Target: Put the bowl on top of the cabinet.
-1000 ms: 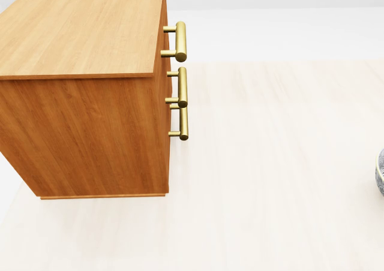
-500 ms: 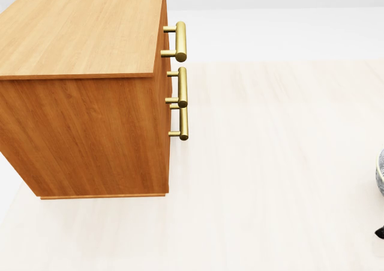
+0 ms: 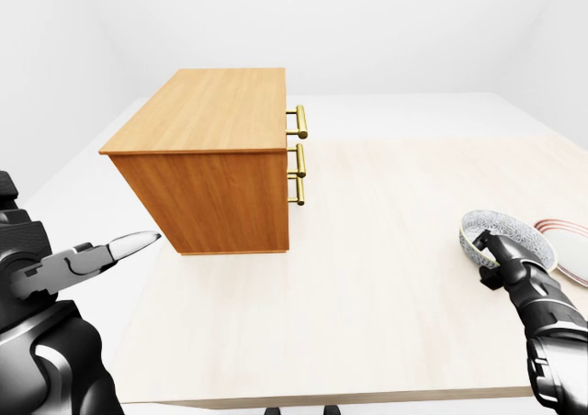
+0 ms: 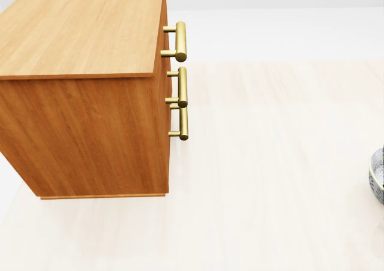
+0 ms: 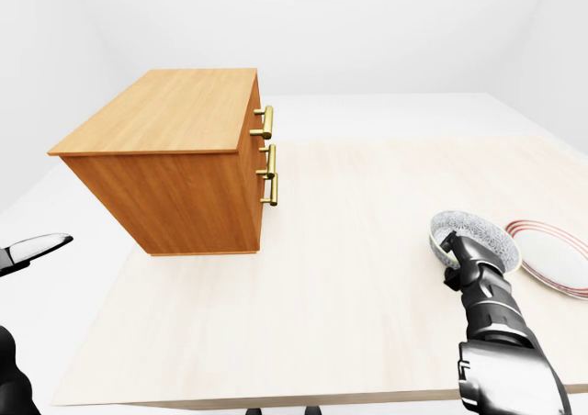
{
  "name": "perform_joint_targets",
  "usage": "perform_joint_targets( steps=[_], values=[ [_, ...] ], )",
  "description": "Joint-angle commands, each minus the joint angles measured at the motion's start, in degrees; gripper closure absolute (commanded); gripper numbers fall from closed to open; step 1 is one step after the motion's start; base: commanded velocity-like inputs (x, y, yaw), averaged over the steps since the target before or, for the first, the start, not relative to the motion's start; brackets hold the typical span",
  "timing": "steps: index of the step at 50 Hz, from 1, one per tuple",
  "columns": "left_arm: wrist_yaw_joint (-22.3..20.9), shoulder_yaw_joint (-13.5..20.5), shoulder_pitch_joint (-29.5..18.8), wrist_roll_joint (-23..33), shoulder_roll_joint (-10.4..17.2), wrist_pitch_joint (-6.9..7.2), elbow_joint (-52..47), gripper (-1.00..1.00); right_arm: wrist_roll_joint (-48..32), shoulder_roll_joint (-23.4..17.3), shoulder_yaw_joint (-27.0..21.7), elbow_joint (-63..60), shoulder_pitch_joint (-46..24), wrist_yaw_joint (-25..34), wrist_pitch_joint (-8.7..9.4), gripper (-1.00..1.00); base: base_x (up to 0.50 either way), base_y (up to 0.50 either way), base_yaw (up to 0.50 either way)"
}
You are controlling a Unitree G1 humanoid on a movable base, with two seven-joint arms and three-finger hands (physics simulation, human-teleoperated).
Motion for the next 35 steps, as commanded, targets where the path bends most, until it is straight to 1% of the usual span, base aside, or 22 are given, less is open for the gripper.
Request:
perform_joint_targets(
  steps=[1,3,4,7,8,9,10,12,13,15,16,18,19,22,23,25,26,28,30,31,33,35],
  values=[
    [-1.32,-0.04,0.38,-1.45,0.11,0.00,-0.59,-1.00,1.73,0.52,1.94,0.14,-0.99,1.44,-0.86,1.00,0.00,0.00,0.00],
    [-1.26,-0.04,0.30,-1.49,0.17,0.00,-0.69,-1.00,1.25,-0.73,1.86,-1.23,-2.94,2.50,-0.86,1.00,0.00,0.00,0.00],
    [-1.24,-0.07,0.31,-1.50,0.17,0.00,-0.81,-1.00,0.72,-2.07,1.83,-2.85,-5.06,4.00,-0.15,1.00,0.00,0.00,0.00],
    [-1.27,-0.09,0.38,-1.47,0.14,0.00,-0.90,-1.00,-1.05,-3.94,1.63,-5.29,-8.44,6.28,0.98,1.00,0.00,0.00,0.00],
    [-1.27,-0.04,0.36,-1.49,0.14,0.00,-0.91,-1.00,-2.32,-5.59,1.78,-7.98,-11.84,9.54,2.39,1.00,0.00,0.00,0.00],
    [-1.28,-0.07,0.36,-1.46,0.13,0.00,-0.88,-1.00,-3.35,-6.04,1.66,-8.92,-13.06,10.50,2.89,1.00,0.00,0.00,0.00],
    [-1.31,-0.24,0.41,-1.30,0.08,0.00,-0.75,-1.00,-4.94,-6.87,1.90,-10.81,-16.35,12.86,3.86,1.00,0.00,0.00,0.00],
    [-1.36,-0.26,0.48,-1.28,0.02,0.00,-0.76,-1.00,-7.61,-7.54,1.96,-12.55,-21.08,16.09,4.65,1.00,0.00,0.00,0.00],
    [-1.37,-0.13,0.48,-1.38,0.01,0.00,-0.79,-1.00,-9.51,-7.74,2.51,-13.10,-24.77,18.18,5.05,1.00,0.00,0.00,0.00],
    [-1.38,-0.06,0.53,-1.43,-0.01,0.00,-0.90,-1.00,-12.12,-7.45,2.55,-13.87,-28.80,20.19,5.31,1.00,0.00,0.00,0.00],
    [-1.42,-0.16,0.59,-1.35,-0.06,0.00,-0.83,-1.00,-14.12,-7.30,3.31,-13.91,-33.11,21.91,5.42,1.00,0.00,0.00,0.00],
    [-1.46,-0.21,0.66,-1.30,-0.13,0.00,-0.79,-1.00,-16.63,-6.59,3.55,-13.27,-37.12,23.06,5.17,1.00,0.00,0.00,0.00],
    [-1.45,-0.21,0.68,-1.30,-0.15,0.00,-0.84,-1.00,-18.09,-5.93,4.09,-12.88,-40.49,24.21,4.94,1.00,0.00,0.00,0.00],
    [-1.49,-0.33,0.76,-1.23,-0.24,0.00,-0.87,-1.00,-20.94,-4.61,4.24,-11.63,-45.06,24.98,4.36,1.00,0.00,0.00,0.00],
    [-1.49,-0.41,0.82,-1.18,-0.30,0.00,-0.95,-1.00,-22.42,-3.62,5.07,-11.43,-48.45,26.17,4.29,1.00,0.00,0.00,0.00],
    [-1.51,-0.46,0.84,-1.09,-0.35,0.00,-0.88,-1.00,-23.81,-2.07,5.17,-10.24,-51.15,25.95,3.88,1.00,0.00,0.00,0.00],
    [-1.53,-0.54,0.85,-1.03,-0.38,0.00,-0.89,-1.00,-25.00,-0.59,5.89,-9.73,-52.98,25.62,3.63,1.00,0.00,0.00,0.00],
    [-1.49,-0.93,0.80,-0.72,-0.46,0.00,-0.62,-1.00,-25.55,1.53,5.65,-8.79,-54.54,25.70,4.01,1.00,0.00,0.00,0.00],
    [-1.54,-1.14,0.88,-0.60,-0.53,0.00,-0.79,-1.00,-27.11,4.86,6.67,-7.04,-57.80,24.95,4.54,1.00,0.00,0.00,0.00],
    [-1.60,-1.35,0.83,-0.46,-0.58,0.00,-0.49,-1.00,-27.99,7.46,7.41,-5.97,-60.04,24.28,5.21,1.00,0.00,0.00,0.00],
    [-1.66,-1.65,0.89,-0.20,-0.70,0.00,-0.23,-1.00,-28.58,9.46,7.57,-4.98,-62.38,23.97,5.40,1.00,0.00,0.00,0.00],
    [-1.72,-1.55,0.85,-0.33,-0.69,0.00,-0.31,-1.00,-29.19,12.83,8.08,-4.09,-65.94,23.91,5.65,1.00,0.00,0.00,0.00]
  ],
)
